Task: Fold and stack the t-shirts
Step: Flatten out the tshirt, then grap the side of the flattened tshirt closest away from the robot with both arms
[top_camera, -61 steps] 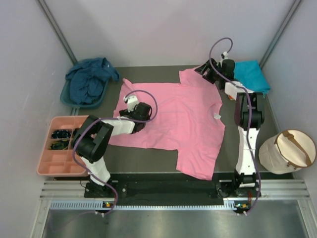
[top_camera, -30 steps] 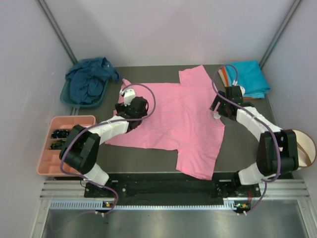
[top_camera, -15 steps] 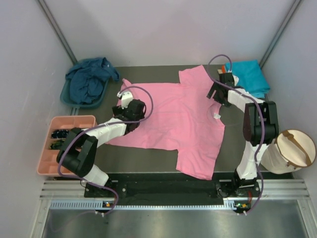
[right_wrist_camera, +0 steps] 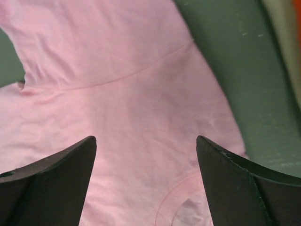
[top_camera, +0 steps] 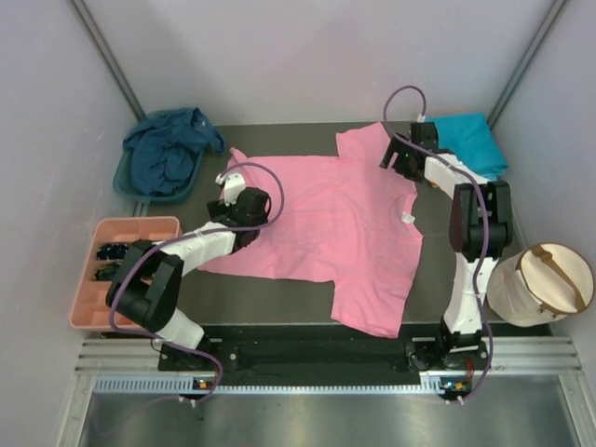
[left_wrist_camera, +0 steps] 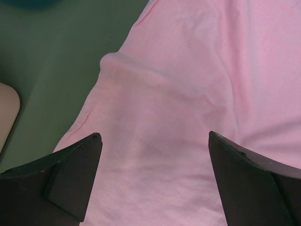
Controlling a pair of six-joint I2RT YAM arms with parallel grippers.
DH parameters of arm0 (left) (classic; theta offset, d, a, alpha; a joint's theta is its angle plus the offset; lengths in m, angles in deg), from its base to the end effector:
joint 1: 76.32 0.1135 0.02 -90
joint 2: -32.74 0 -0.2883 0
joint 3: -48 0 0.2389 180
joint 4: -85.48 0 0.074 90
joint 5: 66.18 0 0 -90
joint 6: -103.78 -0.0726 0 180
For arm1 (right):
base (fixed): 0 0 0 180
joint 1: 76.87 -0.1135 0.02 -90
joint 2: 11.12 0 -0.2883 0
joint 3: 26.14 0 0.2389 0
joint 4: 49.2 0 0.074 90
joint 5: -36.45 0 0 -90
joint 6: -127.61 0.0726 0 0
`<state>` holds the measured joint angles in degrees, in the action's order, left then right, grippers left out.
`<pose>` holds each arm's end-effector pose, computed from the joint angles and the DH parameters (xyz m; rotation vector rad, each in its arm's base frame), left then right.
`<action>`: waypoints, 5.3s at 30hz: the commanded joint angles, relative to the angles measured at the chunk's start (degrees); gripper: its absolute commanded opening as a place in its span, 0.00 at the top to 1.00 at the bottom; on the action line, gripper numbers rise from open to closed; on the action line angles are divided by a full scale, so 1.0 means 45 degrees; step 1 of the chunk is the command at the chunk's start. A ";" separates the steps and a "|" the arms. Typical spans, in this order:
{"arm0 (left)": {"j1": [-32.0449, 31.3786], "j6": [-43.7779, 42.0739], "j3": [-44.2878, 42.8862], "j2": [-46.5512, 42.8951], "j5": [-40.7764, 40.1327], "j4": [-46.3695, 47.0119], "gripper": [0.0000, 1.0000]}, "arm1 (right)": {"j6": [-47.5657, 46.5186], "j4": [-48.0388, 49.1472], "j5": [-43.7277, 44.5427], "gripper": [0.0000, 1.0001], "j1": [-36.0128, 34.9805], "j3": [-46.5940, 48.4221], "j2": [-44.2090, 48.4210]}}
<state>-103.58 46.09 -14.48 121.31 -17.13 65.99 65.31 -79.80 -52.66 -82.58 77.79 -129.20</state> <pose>0.3041 -0.1031 0.2046 -0.4177 2.1107 0.2579 0.4891 0.0478 0.2063 0.4591 2.3226 0.2660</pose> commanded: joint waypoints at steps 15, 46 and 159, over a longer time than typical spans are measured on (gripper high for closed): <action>0.0297 0.0280 0.0380 -0.0464 -0.0158 0.0007 0.01 | -0.0473 -0.3225 -0.2130 0.13 0.0118 0.5895 -0.4109; 0.0571 0.0514 0.0380 -0.0445 -0.0334 -0.0521 0.01 | -0.0276 -0.0988 -0.3847 0.12 0.0879 1.0787 -0.6809; 0.0786 0.0651 0.1435 -0.1852 0.1287 0.0065 0.01 | 1.3668 -0.9127 0.4178 0.97 -1.2734 -1.4140 1.4658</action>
<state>-100.28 48.39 -8.10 113.38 -11.51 63.98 125.90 -116.43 -35.86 -139.02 13.16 -65.07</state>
